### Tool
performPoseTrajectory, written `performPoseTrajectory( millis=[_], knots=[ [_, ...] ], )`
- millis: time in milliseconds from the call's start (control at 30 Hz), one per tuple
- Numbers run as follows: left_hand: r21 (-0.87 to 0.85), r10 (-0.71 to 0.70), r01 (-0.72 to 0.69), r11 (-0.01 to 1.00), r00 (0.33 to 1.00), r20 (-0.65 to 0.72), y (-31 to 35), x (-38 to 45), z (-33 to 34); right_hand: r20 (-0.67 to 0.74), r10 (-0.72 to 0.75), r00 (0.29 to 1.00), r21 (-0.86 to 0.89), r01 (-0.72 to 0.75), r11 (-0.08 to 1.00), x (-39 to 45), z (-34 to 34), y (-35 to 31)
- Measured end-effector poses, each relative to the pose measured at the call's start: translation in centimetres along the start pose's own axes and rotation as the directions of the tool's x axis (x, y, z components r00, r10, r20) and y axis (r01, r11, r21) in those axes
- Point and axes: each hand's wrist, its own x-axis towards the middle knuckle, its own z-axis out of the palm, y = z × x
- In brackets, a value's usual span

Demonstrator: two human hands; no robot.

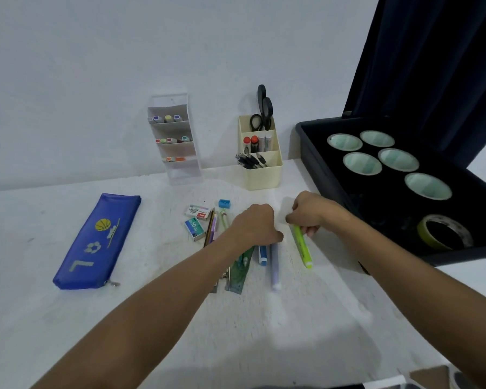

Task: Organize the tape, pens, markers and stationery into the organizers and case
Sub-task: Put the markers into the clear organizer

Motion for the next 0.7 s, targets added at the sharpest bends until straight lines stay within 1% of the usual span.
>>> performPoseTrajectory(
  millis=[67, 133, 233, 300, 333, 400, 467, 500, 600, 633, 700],
  knots=[
    [-0.119, -0.017, 0.021, 0.993, 0.999, 0.037, 0.4, 0.0, -0.2, -0.009, -0.007, 1.000, 0.025, 0.007, 1.000, -0.1, -0.2, 0.0],
    [-0.240, -0.026, 0.035, 0.970, 0.999, 0.041, 0.6, -0.3, -1.1, -0.026, -0.034, 0.999, 0.060, 0.036, 0.998, -0.2, -0.6, -0.1],
    [-0.441, -0.048, 0.045, 0.896, 0.999, 0.006, -0.2, -1.1, -3.7, -0.058, -0.128, 0.990, 0.194, 0.137, 0.971, -0.6, -1.4, -0.9],
    [-0.554, -0.039, -0.003, 0.833, 0.997, -0.064, -1.4, -1.7, -6.0, -0.086, -0.202, 0.976, 0.262, 0.218, 0.940, -1.0, -2.2, -2.0],
    [-0.555, -0.035, -0.037, 0.831, 0.992, -0.118, -2.1, -2.1, -7.2, -0.110, -0.236, 0.966, 0.292, 0.258, 0.921, -1.0, -2.5, -2.6],
    [-0.495, -0.046, -0.092, 0.864, 0.965, -0.259, -3.5, -3.2, -9.9, -0.180, -0.306, 0.935, 0.343, 0.351, 0.871, -1.0, -3.1, -4.3],
    [-0.441, -0.083, -0.113, 0.890, 0.912, -0.401, -5.2, -4.1, -12.4, -0.276, -0.371, 0.887, 0.375, 0.454, 0.808, -0.6, -3.2, -6.3],
    [-0.418, -0.105, -0.116, 0.901, 0.877, -0.468, -6.0, -4.5, -13.4, -0.337, -0.402, 0.851, 0.375, 0.513, 0.772, -0.4, -3.2, -7.3],
    [-0.312, -0.135, -0.108, 0.944, 0.737, -0.662, -8.3, -5.5, -15.5, -0.521, -0.474, 0.709, 0.310, 0.675, 0.669, 0.3, -2.9, -10.8],
    [-0.257, -0.124, -0.084, 0.963, 0.707, -0.696, -8.9, -5.6, -15.9, -0.567, -0.488, 0.664, 0.278, 0.712, 0.645, 0.5, -2.7, -11.7],
    [-0.163, -0.116, -0.007, 0.987, 0.671, -0.732, -9.9, -5.6, -16.5, -0.633, -0.516, 0.577, 0.213, 0.770, 0.601, 0.7, -2.3, -13.4]
  ],
)
